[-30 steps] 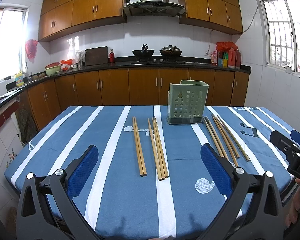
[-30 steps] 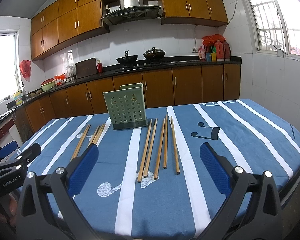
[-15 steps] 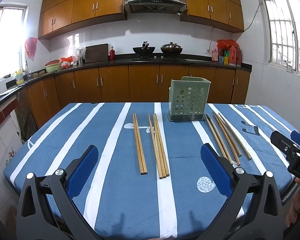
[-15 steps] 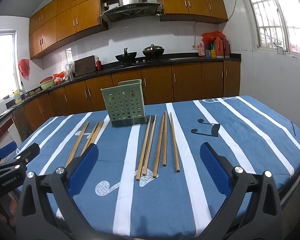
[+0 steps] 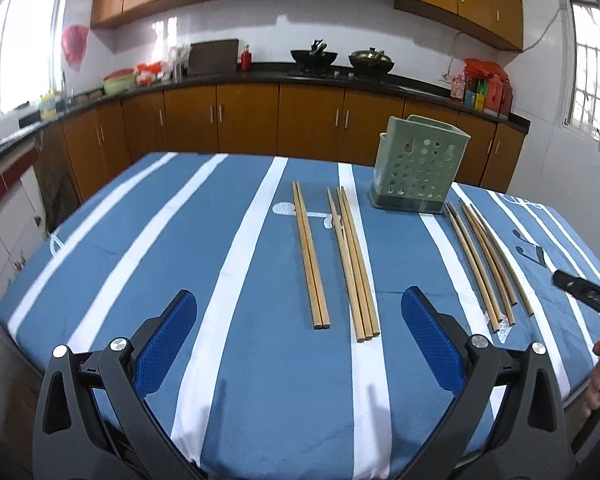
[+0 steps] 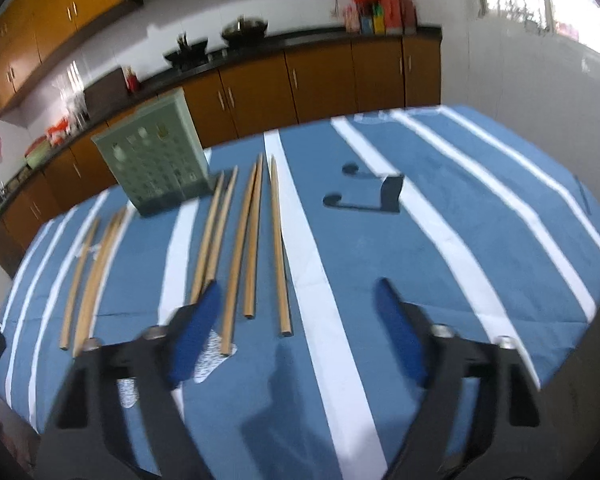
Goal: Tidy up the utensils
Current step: 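Lower the right tool onto a wooden chopstick and close it while the left tool grasps another chopstick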
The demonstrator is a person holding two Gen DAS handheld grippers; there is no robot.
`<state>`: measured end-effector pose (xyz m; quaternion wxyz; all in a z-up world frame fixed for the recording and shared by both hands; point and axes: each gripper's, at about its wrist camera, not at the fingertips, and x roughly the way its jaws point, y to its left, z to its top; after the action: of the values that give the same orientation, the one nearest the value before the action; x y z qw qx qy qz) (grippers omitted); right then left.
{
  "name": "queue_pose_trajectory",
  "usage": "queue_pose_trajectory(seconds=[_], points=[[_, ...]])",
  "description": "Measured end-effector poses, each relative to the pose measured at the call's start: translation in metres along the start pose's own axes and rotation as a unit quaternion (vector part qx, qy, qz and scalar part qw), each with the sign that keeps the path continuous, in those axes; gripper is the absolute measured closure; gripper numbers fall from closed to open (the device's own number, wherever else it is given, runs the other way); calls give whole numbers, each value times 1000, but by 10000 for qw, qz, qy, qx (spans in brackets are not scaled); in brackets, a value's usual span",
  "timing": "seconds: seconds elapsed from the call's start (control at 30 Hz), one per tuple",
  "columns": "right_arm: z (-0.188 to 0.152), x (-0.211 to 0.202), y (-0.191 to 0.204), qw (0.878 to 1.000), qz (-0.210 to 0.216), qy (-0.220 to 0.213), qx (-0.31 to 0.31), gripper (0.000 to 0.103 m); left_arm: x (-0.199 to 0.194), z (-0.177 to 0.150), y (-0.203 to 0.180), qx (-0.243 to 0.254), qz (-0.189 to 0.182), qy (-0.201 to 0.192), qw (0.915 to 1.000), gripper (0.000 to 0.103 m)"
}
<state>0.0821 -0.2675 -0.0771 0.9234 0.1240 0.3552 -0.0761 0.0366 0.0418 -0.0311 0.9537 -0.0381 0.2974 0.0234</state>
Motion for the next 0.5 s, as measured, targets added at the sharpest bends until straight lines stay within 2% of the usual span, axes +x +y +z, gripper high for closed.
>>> queue_pose_trajectory(seconds=[0.13, 0.2, 0.37, 0.43, 0.5], points=[[7, 28, 4, 9994, 48, 331, 15, 62, 11, 5, 7, -27, 42, 116, 9999, 2], [13, 43, 7, 9988, 38, 487, -17, 66, 18, 10, 11, -41, 87, 167, 9998, 2], [18, 70, 16, 9968, -11, 773, -217, 71, 42, 17, 17, -69, 36, 508, 9987, 27], [17, 78, 19, 9957, -59, 877, -298, 73, 53, 18, 18, -38, -17, 674, 9977, 33], [18, 80, 21, 9958, -114, 809, -402, 75, 65, 18, 17, 26, -102, 846, 9964, 39]])
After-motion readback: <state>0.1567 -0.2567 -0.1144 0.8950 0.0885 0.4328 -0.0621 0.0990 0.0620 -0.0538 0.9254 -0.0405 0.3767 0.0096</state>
